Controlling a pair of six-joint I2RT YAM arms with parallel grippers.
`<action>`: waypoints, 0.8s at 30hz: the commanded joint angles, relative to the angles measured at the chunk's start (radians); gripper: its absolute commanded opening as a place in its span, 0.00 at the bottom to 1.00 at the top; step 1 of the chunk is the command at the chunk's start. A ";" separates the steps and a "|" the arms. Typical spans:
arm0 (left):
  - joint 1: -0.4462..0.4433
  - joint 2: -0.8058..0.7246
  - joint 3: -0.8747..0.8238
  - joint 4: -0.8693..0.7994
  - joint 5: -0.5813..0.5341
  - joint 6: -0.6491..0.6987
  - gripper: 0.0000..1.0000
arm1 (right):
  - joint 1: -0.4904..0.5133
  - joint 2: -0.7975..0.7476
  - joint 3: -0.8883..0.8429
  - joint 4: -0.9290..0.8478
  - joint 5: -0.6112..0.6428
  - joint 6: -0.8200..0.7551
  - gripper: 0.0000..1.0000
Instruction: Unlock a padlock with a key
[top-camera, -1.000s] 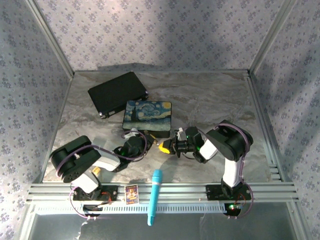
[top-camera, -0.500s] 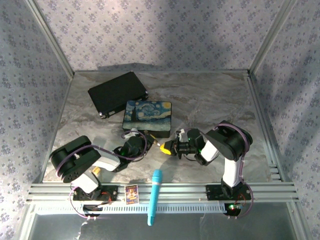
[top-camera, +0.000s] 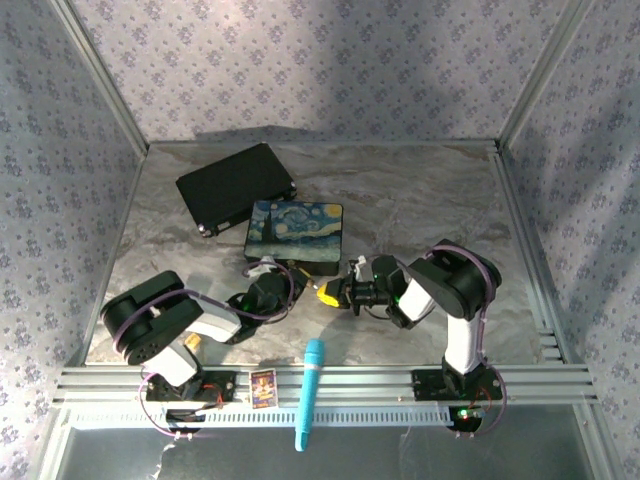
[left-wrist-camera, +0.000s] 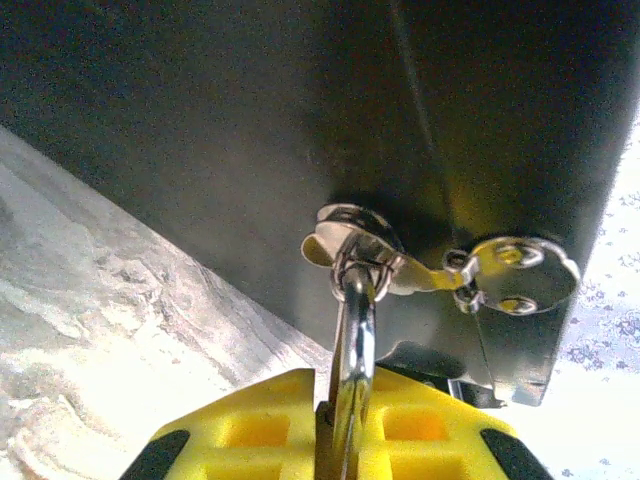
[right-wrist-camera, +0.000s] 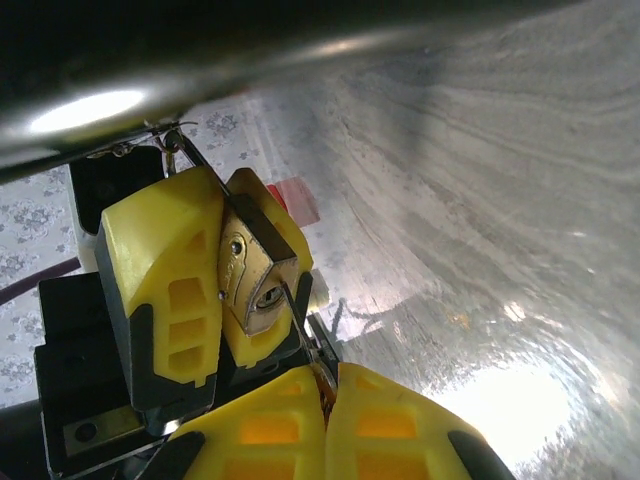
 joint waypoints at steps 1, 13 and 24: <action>-0.021 0.023 0.016 -0.007 0.054 -0.021 0.07 | 0.019 0.010 0.045 0.062 0.017 0.013 0.00; -0.029 0.024 0.016 -0.020 0.064 -0.018 0.09 | -0.009 0.011 0.025 0.069 0.011 -0.007 0.00; -0.030 0.029 0.030 -0.026 0.058 -0.030 0.07 | -0.016 -0.007 -0.001 0.067 0.035 -0.001 0.00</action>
